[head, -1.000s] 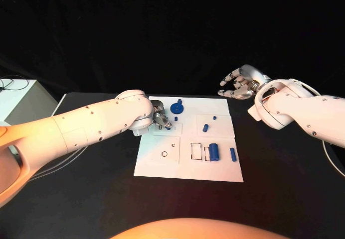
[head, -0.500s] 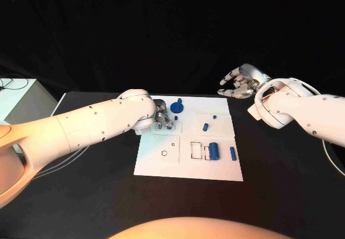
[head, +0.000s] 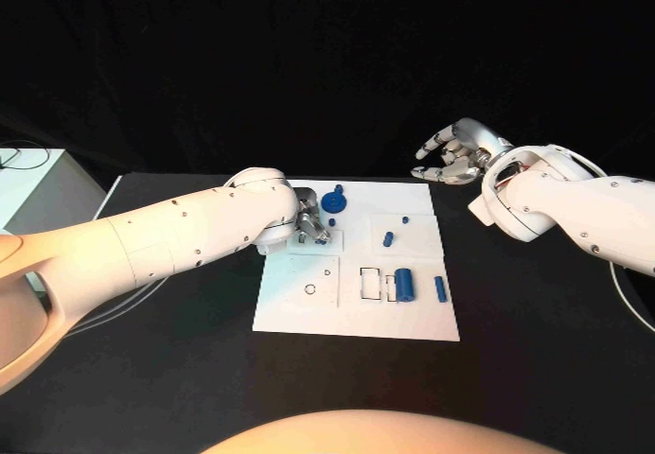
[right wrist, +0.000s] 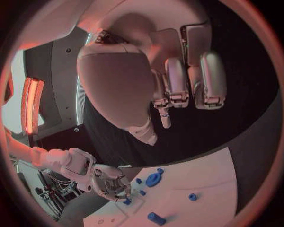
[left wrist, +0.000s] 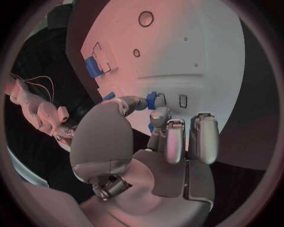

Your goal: Assemble the parts on the task board

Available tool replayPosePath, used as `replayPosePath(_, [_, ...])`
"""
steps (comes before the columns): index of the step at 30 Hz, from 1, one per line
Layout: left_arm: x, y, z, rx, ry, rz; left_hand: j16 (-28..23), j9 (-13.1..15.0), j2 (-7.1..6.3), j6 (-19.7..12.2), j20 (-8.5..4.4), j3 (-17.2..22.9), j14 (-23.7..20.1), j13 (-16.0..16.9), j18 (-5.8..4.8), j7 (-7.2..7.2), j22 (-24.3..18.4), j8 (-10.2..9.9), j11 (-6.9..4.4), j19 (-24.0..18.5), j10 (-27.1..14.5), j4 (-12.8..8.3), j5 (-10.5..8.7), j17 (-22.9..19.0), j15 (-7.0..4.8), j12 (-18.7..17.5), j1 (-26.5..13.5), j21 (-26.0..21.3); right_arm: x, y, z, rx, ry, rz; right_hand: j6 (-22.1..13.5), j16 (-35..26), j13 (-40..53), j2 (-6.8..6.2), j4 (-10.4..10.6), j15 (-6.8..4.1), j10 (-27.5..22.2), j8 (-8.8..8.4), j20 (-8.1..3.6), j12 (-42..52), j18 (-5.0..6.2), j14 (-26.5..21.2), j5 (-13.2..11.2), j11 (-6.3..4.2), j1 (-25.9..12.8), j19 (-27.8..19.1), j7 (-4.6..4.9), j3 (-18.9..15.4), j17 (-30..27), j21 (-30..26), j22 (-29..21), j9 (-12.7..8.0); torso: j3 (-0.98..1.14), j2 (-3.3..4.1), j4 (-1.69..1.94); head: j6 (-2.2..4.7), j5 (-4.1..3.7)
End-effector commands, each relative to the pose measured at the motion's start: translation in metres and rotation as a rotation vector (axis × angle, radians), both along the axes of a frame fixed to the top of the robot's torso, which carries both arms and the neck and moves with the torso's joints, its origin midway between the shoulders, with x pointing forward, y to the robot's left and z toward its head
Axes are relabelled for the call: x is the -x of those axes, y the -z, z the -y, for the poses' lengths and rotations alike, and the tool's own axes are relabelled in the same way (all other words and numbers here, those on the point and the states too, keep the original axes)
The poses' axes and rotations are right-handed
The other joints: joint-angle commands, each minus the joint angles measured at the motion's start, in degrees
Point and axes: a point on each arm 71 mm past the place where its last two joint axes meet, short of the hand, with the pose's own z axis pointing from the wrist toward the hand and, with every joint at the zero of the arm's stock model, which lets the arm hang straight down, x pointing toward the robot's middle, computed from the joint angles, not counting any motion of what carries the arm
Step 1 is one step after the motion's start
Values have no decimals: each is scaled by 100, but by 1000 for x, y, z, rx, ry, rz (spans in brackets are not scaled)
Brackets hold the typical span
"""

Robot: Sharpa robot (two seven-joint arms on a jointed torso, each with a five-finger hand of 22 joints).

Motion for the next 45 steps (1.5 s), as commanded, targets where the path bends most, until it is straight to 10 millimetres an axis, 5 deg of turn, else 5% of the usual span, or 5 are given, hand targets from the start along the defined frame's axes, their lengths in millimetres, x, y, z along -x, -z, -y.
replayPosePath(1, [4,11,-2,-39,13,-35,25,13,41,19,7,1330,597,13,-32,-23,83,27,-12,33,7,-1377,31,1509,-37,-16,24,30,1,0,-1,12,-13,1,-26,25,966,-10,-1,-10,-3,26,-38,-17,15,597,8,-4,-52,389,-4,29,1510,-29,1060,9,-4,-3,9,9,-3])
replayPosePath(14, [7,4,-9,25,-28,24,25,27,27,48,8,1338,597,83,-34,-30,93,23,-19,39,58,-1401,59,1509,-43,34,24,35,1,0,-1,12,-13,4,-26,25,966,-10,-1,-10,-3,26,-38,-17,15,597,8,-4,-52,389,-4,29,1510,-29,1060,9,-15,-3,5,21,-4])
replayPosePath(45, [5,0,-17,69,-70,22,25,37,16,74,3,1348,597,110,-33,-36,95,15,-25,42,85,-1412,84,1509,-47,54,13,38,1,0,0,14,-12,2,-33,25,964,-23,-2,-10,-4,31,-38,-18,16,597,4,-4,-76,388,-4,47,1510,-34,1057,14,0,-4,7,-28,11])
